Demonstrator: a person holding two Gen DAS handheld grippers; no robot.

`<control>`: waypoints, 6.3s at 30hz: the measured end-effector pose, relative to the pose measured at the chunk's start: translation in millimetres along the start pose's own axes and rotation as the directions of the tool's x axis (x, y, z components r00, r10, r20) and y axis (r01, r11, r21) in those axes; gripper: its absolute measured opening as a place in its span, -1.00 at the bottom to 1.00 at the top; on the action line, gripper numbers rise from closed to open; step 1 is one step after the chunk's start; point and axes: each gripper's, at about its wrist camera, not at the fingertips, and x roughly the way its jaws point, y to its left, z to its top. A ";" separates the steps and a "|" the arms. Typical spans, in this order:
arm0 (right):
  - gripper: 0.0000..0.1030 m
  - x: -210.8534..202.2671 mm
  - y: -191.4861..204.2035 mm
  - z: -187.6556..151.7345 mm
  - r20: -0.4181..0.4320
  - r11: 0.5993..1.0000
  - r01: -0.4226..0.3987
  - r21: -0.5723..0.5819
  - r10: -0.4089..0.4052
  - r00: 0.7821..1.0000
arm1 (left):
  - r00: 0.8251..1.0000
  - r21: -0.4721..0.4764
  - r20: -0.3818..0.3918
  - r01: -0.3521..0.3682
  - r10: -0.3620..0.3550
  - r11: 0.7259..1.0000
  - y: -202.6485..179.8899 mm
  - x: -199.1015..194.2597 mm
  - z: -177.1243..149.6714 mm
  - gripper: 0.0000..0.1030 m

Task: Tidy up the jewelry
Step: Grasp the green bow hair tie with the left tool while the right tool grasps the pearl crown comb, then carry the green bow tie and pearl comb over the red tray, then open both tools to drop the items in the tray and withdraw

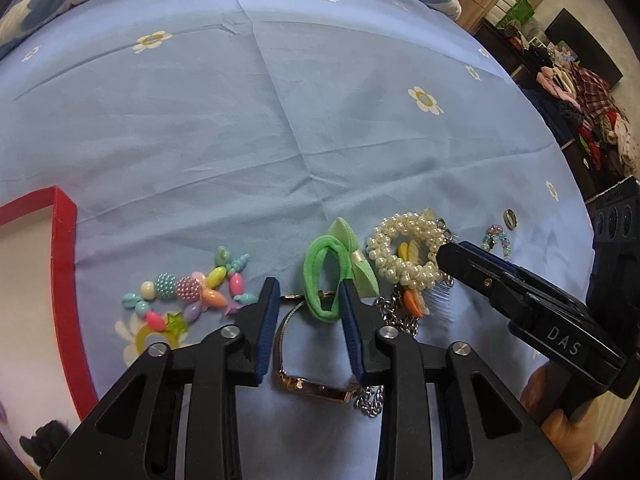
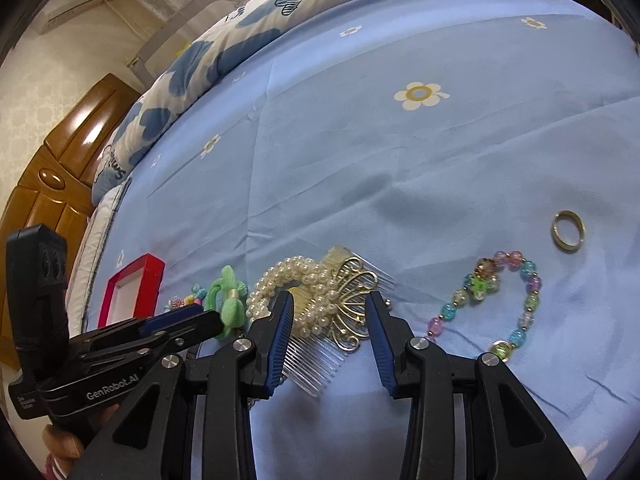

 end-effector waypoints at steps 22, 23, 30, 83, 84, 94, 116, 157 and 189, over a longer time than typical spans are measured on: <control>-0.22 8.5 26.7 -14.0 -0.040 1.000 -0.005 0.018 0.006 0.999 | 0.994 -0.081 0.112 0.011 -0.002 0.997 39.5 -67.8 -35.7 -0.90; -0.26 9.8 22.9 -13.3 -0.034 0.999 0.004 0.037 -0.002 0.999 | 0.994 -0.085 0.108 0.013 -0.003 0.996 41.0 -68.6 -37.8 -0.95; -0.36 15.4 6.0 2.9 0.023 0.992 0.055 0.114 -0.058 0.998 | 0.994 -0.096 0.109 0.015 -0.005 0.995 44.5 -71.3 -43.6 -0.95; -0.78 -22.9 151.0 -20.6 0.018 0.937 -0.186 -0.296 0.200 0.980 | 0.972 -0.252 0.229 0.003 0.057 0.968 116.6 -153.6 -92.2 -0.96; -0.79 -21.2 156.9 -23.0 0.007 0.934 -0.201 -0.297 0.213 0.977 | 0.971 -0.264 0.233 0.001 0.063 0.964 122.3 -156.4 -95.3 -0.96; -0.79 -8.3 208.6 -41.5 -0.050 0.898 -0.287 -0.335 0.287 0.957 | 0.963 -0.355 0.249 -0.013 0.108 0.935 165.7 -174.3 -115.6 -0.96; -0.79 32.5 267.3 -61.0 -0.139 0.857 -0.342 -0.385 0.312 0.940 | 0.963 -0.420 0.217 -0.056 0.160 0.906 215.9 -168.9 -122.9 -0.96; -0.33 71.1 257.0 -73.4 -0.250 0.873 -0.368 -0.320 0.297 0.922 | 0.977 -0.446 0.107 -0.118 0.183 0.887 228.8 -133.7 -121.4 -0.72; -0.05 -52.5 95.9 -77.2 0.008 0.977 -0.141 -0.162 0.144 0.990 | 0.980 -0.228 0.178 -0.046 0.088 0.972 96.0 -144.3 -108.4 -0.39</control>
